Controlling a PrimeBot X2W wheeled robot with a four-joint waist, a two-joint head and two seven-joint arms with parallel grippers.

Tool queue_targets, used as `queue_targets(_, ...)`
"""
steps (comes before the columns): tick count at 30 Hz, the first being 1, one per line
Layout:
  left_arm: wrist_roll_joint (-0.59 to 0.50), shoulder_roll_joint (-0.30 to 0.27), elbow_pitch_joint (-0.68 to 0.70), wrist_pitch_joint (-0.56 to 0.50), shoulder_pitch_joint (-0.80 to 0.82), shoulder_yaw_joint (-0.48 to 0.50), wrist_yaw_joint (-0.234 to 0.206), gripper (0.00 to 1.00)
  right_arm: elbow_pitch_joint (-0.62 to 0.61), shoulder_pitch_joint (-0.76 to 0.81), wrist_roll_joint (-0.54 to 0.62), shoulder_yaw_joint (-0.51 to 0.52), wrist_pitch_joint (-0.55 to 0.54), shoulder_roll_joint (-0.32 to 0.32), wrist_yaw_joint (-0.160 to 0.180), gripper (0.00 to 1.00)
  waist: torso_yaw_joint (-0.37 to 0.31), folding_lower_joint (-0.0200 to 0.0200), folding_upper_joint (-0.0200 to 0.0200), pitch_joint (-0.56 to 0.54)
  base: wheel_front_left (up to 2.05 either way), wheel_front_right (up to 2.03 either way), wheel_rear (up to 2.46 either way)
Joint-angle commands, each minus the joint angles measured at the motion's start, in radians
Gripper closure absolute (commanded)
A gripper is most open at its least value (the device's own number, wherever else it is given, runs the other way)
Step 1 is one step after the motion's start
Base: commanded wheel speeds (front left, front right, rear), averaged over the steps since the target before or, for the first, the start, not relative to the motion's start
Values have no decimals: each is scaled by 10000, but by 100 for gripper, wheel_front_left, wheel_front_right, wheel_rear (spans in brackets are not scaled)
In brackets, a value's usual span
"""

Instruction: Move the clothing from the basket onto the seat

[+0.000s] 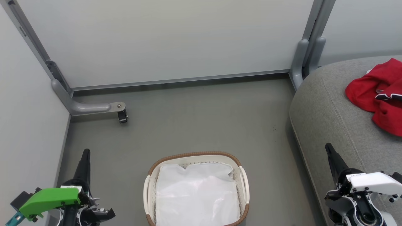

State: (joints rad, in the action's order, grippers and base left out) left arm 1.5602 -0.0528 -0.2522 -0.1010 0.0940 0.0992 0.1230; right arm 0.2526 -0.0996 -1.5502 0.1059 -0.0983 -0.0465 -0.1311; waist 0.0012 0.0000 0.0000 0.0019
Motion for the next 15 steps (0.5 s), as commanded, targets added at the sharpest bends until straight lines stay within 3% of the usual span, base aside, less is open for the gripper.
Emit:
queue_targets(1, 184, 1, 72, -50, 195, 91, 69, 100, -76, -128, -209, 49, -77, -63, 6, 100, -1, 0, 0, 2, 0, 0, 0)
queue_targets(15, 539, 32, 82, -176, 196, 189, 110, 100, -109, -122, -646, 103, -192, -64, 7, 100, -12, 0, 0, 12, 0, 0, 0)
